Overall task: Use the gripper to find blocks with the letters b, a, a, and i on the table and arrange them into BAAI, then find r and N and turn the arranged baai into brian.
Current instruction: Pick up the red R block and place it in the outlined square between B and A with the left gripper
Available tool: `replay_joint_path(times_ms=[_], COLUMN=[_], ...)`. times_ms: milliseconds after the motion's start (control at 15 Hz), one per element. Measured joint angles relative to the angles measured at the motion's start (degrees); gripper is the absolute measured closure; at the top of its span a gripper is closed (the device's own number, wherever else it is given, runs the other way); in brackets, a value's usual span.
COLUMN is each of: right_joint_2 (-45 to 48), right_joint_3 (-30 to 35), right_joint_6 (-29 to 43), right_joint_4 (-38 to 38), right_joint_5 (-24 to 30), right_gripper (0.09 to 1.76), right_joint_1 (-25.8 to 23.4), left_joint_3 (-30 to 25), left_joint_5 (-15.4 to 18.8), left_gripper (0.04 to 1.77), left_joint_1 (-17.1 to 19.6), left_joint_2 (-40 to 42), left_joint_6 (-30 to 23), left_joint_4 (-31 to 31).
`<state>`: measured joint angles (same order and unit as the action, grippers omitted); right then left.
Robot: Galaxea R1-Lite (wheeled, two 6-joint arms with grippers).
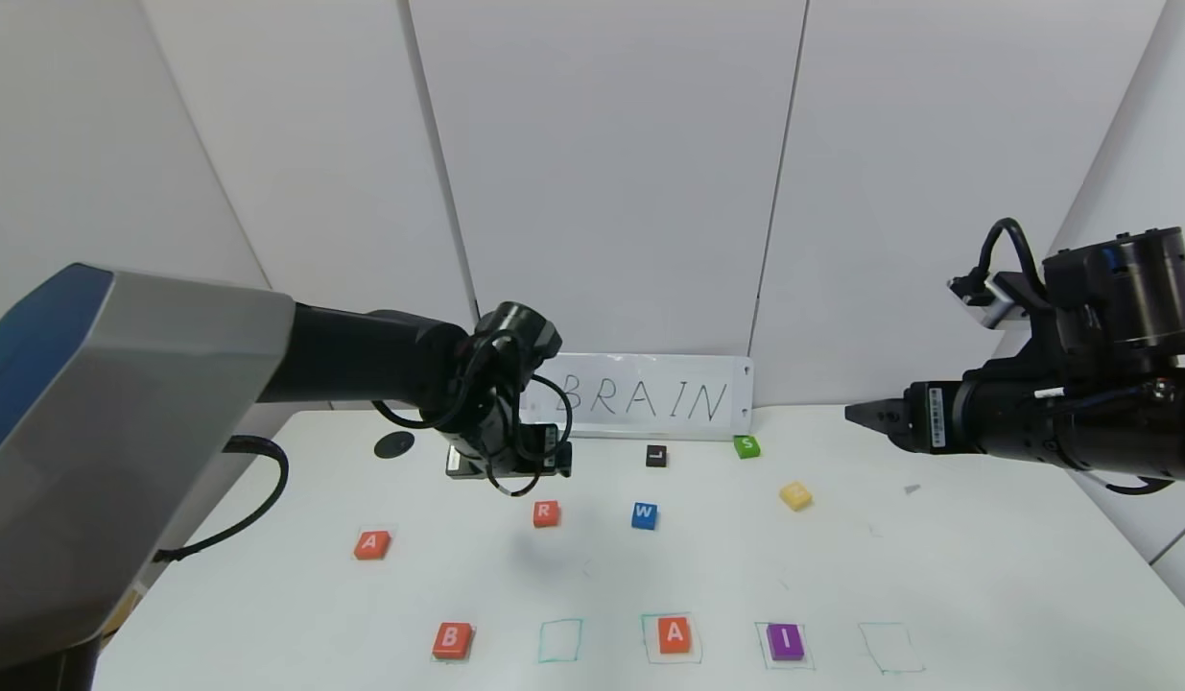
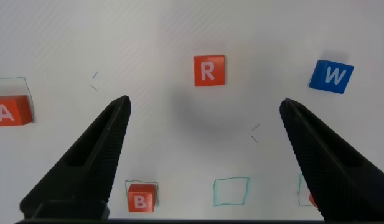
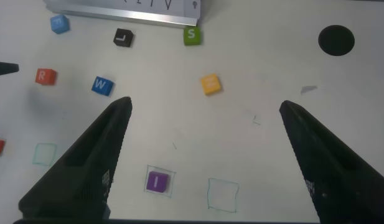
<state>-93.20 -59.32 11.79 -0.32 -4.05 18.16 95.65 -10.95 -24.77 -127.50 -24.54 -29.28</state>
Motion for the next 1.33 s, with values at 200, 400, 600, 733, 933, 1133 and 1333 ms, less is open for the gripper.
replay_joint_path(times_ms=[200,400,600,733,933,1133,1333], right_joint_2=[0.0,-0.1,-0.5,-0.7,-0.7,-0.7,-0.7], right_joint_3=[0.0,0.0,0.0,0.0,0.0,0.0,0.0], right_joint_6=[0.0,0.0,0.0,0.0,0.0,0.0,0.0], right_joint_4=[0.0,0.0,-0.1,-0.1,-0.1,-0.1,-0.4], right_joint_5=[0.0,0.0,0.0,0.0,0.0,0.0,0.0], right_gripper=[0.14,0.14,0.14,0.14,0.14,0.14,0.14], right_joint_1=[-0.1,-0.3,-0.4,-0.4,-0.4,-0.4,-0.4], left_joint_3=[0.1,1.1,2.9,4.1,5.4,6.3,7.7], left_joint_5=[0.1,0.1,0.1,0.2,0.2,0.7,0.8], left_gripper=[0.1,0.1,0.1,0.1,0.09,0.09,0.09], left_joint_1=[-0.3,-0.3,-0.3,-0.1,0.4,0.7,0.7], left_joint_2=[-2.9,-5.4,-7.5,-8.9,-11.0,-12.3,-13.6], left_joint_6=[-0.7,-1.5,-1.6,-1.6,-1.6,-1.5,-1.5], left_joint_4=[0.5,0.8,0.8,0.7,0.7,0.6,0.5])
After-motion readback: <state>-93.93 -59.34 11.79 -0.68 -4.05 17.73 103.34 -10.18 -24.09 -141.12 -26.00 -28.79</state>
